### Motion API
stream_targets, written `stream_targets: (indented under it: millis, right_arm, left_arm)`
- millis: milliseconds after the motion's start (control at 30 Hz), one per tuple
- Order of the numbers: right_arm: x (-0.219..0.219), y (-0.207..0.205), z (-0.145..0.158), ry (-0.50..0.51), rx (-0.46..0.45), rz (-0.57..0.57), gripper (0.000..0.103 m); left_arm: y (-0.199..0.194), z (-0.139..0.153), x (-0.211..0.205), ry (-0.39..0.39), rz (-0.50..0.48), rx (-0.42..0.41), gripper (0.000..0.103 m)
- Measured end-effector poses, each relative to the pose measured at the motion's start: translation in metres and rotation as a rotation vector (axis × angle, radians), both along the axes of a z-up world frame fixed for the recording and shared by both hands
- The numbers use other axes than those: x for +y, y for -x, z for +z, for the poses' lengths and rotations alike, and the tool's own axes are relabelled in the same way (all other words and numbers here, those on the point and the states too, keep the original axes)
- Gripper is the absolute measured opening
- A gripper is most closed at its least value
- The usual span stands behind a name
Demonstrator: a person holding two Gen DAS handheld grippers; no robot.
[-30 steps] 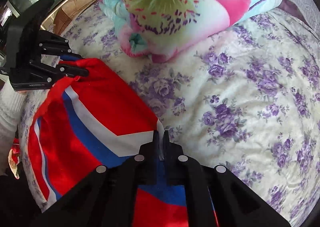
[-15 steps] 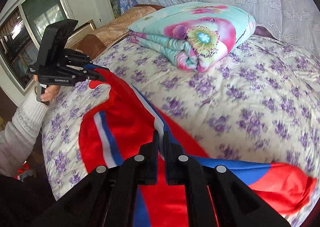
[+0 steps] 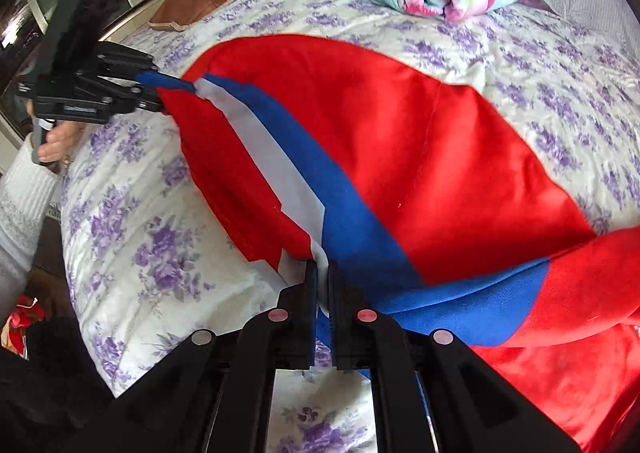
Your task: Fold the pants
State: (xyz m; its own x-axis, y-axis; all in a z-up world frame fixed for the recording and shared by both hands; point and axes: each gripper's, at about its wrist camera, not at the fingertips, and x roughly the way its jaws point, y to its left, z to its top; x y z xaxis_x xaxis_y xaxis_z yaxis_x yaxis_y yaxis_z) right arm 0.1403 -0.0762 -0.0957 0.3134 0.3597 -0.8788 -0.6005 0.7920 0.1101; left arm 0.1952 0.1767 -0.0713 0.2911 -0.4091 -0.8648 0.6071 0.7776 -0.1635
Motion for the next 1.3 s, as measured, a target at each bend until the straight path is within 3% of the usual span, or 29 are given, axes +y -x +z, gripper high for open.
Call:
stream_targets:
  millis: [67,100,233,367,467,567,633,700,800,867,967,1033,1067,1167,1233,1300]
  right_arm:
    - [0.003,0.003,-0.008,0.007,-0.021,-0.012,0.006]
    - [0.002,0.004,-0.008,-0.004,-0.025,-0.019,0.006]
    - [-0.003,0.002,-0.010,-0.050,-0.006,-0.040,0.008]
    - [-0.003,0.003,-0.008,-0.046,-0.027,-0.046,0.008]
    - [-0.003,0.008,-0.004,-0.032,-0.048,-0.055,0.010]
    - [-0.010,0.018,0.005,-0.021,-0.045,-0.063,0.019]
    - [-0.017,0.027,0.017,-0.048,-0.008,-0.046,0.027]
    - [-0.022,0.031,0.031,-0.078,-0.011,-0.060,0.029]
    - [-0.020,0.019,0.050,-0.084,-0.063,-0.116,0.029]
    - [-0.011,0.006,0.051,-0.077,-0.073,-0.134,0.012]
    - [0.002,-0.013,0.028,-0.061,0.016,-0.161,0.010]
    - [0.009,-0.022,-0.003,-0.019,0.128,-0.174,0.011]
    - [0.007,-0.023,-0.007,-0.030,0.126,-0.190,0.010]
    - [-0.002,-0.032,0.009,-0.003,0.189,-0.216,0.010]
    - [-0.028,-0.048,0.040,-0.016,0.163,-0.287,0.011]
    - [-0.064,-0.072,0.071,0.038,0.107,-0.410,0.028]
  left_arm:
    - [0.016,0.008,0.007,-0.013,0.003,-0.026,0.038]
    - [0.023,0.013,0.013,-0.015,0.018,-0.042,0.050]
    - [0.048,0.042,0.026,0.053,0.062,-0.090,0.051]
    - [0.042,0.065,-0.006,0.059,0.253,-0.118,0.052]
    - [0.022,0.042,-0.047,0.033,0.406,-0.020,0.052]
    - [0.013,-0.002,-0.078,-0.033,0.474,0.053,0.031]
    - [0.015,-0.021,-0.081,-0.042,0.540,0.052,0.029]
    - [0.023,-0.021,-0.080,-0.033,0.558,0.011,0.030]
    - [0.024,-0.023,-0.072,0.011,0.580,0.030,0.031]
    - [0.023,-0.023,-0.071,0.018,0.578,0.039,0.031]
    - [0.023,-0.023,-0.074,0.014,0.572,0.022,0.031]
    - [0.024,-0.024,-0.074,0.025,0.568,0.004,0.031]
    - [0.024,-0.025,-0.074,0.029,0.562,-0.004,0.031]
    - [0.027,-0.025,-0.077,0.019,0.548,-0.042,0.032]
    - [0.026,-0.025,-0.078,0.019,0.543,-0.055,0.032]
    - [0.028,-0.026,-0.078,0.025,0.542,-0.079,0.034]
